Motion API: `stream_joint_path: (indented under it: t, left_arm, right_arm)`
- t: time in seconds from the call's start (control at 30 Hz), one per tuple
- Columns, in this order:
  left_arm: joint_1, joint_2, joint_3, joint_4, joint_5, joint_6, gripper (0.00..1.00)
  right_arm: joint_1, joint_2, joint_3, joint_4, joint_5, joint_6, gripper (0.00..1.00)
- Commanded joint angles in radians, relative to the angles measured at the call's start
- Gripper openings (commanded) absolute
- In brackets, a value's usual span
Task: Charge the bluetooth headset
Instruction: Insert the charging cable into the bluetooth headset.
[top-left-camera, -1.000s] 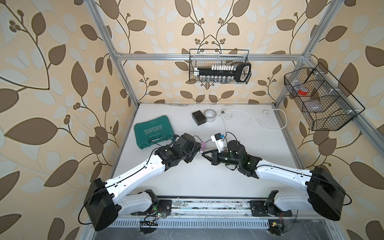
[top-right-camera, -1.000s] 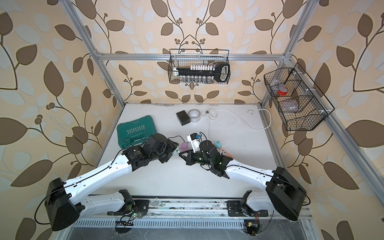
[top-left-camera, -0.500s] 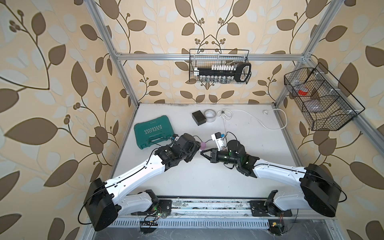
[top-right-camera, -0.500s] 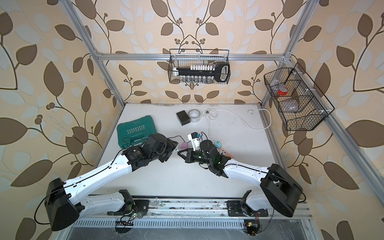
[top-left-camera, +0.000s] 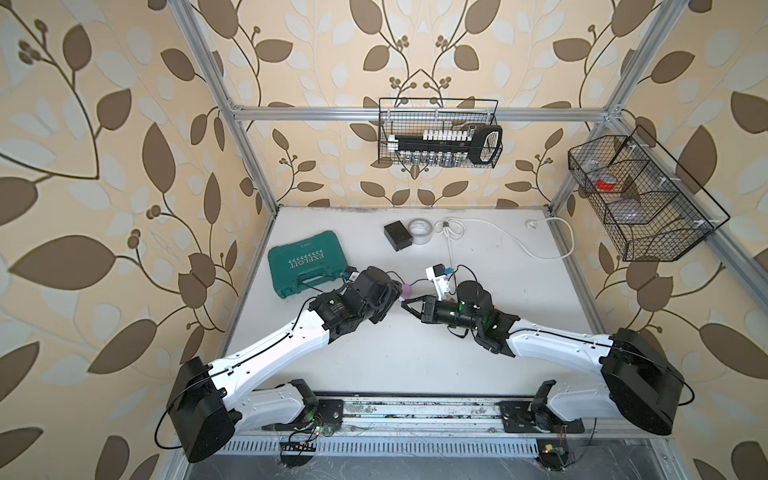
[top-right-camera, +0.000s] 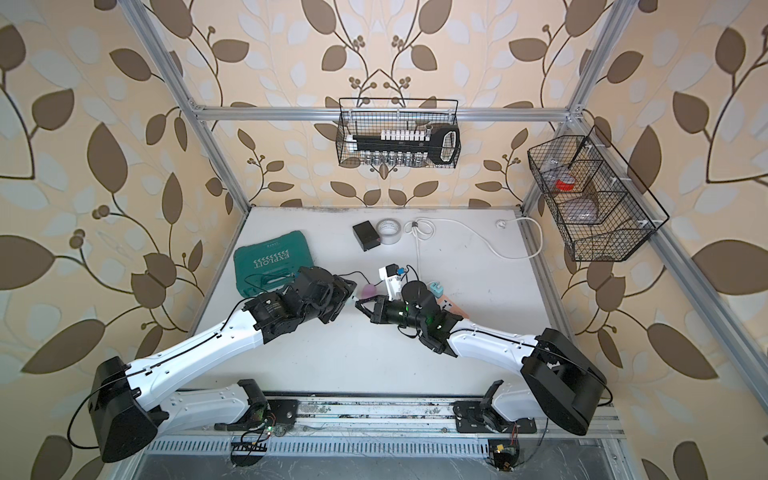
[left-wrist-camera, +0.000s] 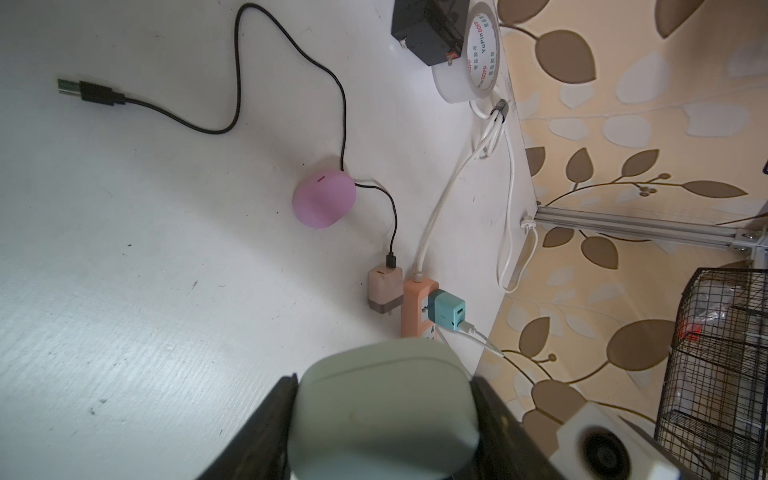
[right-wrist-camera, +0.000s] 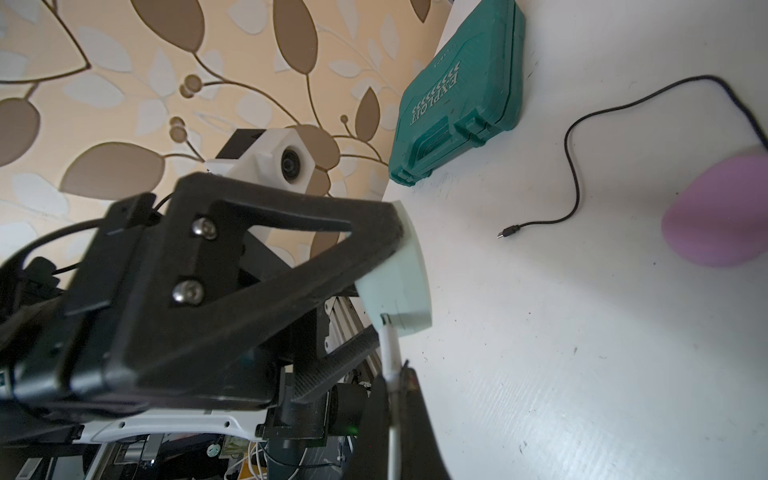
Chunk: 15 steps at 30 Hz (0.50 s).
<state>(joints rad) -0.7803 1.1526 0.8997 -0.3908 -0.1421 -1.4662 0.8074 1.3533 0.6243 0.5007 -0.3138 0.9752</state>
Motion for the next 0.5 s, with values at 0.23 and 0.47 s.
stream_joint_path:
  t: [0.23, 0.47]
  left_arm:
    - [-0.048, 0.032, 0.059, 0.022, 0.053, 0.025, 0.48]
    - [-0.053, 0.029, 0.064, 0.022, 0.048, 0.023, 0.46]
  right_arm:
    - [-0.006, 0.004, 0.058, -0.076, 0.090, -0.007, 0.04]
    - [-0.001, 0.014, 0.080, -0.095, 0.117, -0.008, 0.03]
